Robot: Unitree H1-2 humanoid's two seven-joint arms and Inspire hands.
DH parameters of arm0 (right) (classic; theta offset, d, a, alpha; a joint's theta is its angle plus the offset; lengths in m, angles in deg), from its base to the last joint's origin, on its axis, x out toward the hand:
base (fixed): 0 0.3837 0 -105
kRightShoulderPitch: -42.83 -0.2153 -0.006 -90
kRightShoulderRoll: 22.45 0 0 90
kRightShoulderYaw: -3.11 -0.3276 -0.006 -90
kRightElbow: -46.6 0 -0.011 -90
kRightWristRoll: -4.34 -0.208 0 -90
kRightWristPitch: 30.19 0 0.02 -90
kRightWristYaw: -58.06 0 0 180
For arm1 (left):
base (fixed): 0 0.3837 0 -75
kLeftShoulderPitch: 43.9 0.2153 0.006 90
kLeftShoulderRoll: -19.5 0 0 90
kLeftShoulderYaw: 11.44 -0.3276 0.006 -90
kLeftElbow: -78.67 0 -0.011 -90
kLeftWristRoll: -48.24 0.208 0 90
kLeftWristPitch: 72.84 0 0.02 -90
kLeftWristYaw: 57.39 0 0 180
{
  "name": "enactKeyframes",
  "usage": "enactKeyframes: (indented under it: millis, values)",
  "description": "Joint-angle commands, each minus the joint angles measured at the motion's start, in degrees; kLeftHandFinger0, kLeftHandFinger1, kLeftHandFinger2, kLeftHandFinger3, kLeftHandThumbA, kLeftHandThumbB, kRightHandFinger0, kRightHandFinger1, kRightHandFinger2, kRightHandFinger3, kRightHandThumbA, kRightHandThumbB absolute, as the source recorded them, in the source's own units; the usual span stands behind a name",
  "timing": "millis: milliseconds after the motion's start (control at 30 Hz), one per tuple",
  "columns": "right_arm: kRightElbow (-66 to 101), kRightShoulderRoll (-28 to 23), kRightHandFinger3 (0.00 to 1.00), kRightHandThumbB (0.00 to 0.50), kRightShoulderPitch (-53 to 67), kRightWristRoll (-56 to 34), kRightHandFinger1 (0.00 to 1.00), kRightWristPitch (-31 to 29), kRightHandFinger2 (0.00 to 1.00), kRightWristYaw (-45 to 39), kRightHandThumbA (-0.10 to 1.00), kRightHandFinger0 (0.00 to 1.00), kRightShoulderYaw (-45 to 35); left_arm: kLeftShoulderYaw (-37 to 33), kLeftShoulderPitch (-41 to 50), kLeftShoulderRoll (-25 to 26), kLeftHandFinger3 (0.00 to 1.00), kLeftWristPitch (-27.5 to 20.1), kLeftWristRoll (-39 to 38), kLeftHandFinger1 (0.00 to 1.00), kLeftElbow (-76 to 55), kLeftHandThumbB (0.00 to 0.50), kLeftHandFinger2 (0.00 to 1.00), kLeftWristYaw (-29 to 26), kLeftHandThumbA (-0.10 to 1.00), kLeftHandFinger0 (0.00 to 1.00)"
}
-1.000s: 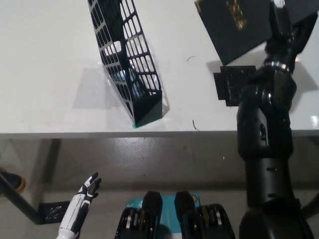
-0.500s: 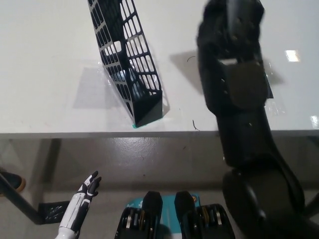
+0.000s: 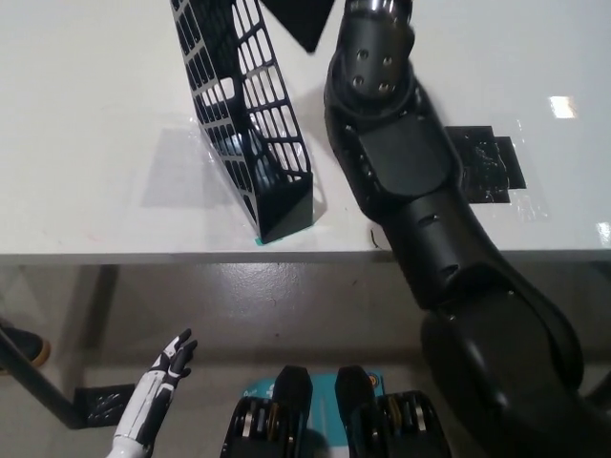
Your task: A notebook is kept standing on the table on the right hand side and a black shelf is kept on the left hand side and the robot uses its right hand to grab the notebook and places it in the shelf
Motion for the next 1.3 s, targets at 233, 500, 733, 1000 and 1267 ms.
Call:
enactKeyframes:
  millis: [233,500,733,1000,1267]
  values:
    - [-11.0,0.4,0.74,0.096,-7.4,-0.3,0.06,-9.5,0.53,1.9,-0.1,0.0,0.4,-0.3,0.4,0.4,1.0,-0.7,0.4,1.0,-2.6,0.124,1.0,0.2,1.0,1.0]
    - [-15.2,1.0,0.79,0.101,-9.1,-1.4,0.12,-10.9,0.62,2.3,-0.1,0.0,-0.4,-0.3,0.0,0.7,1.0,-1.1,0.9,1.0,-2.0,0.157,1.0,0.1,1.0,1.0]
    - [-17.7,2.8,0.71,0.088,-12.6,2.3,0.05,-10.9,0.58,7.1,-0.1,0.0,2.6,-0.5,0.0,0.8,1.0,-0.1,1.0,1.0,-2.8,0.127,1.0,0.4,1.0,1.0]
    - [-20.8,3.7,1.0,0.343,-14.1,6.1,1.0,-4.9,1.0,-0.1,0.79,1.0,11.4,-0.7,-0.4,1.3,1.0,-0.1,0.7,1.0,-3.2,0.109,1.0,0.8,1.0,1.0]
    - [-20.0,2.7,1.0,0.304,-13.0,5.0,1.0,-2.9,1.0,-4.0,0.92,1.0,13.7,-1.0,-0.6,1.8,1.0,0.7,1.1,1.0,-3.8,0.106,1.0,1.1,1.0,1.0]
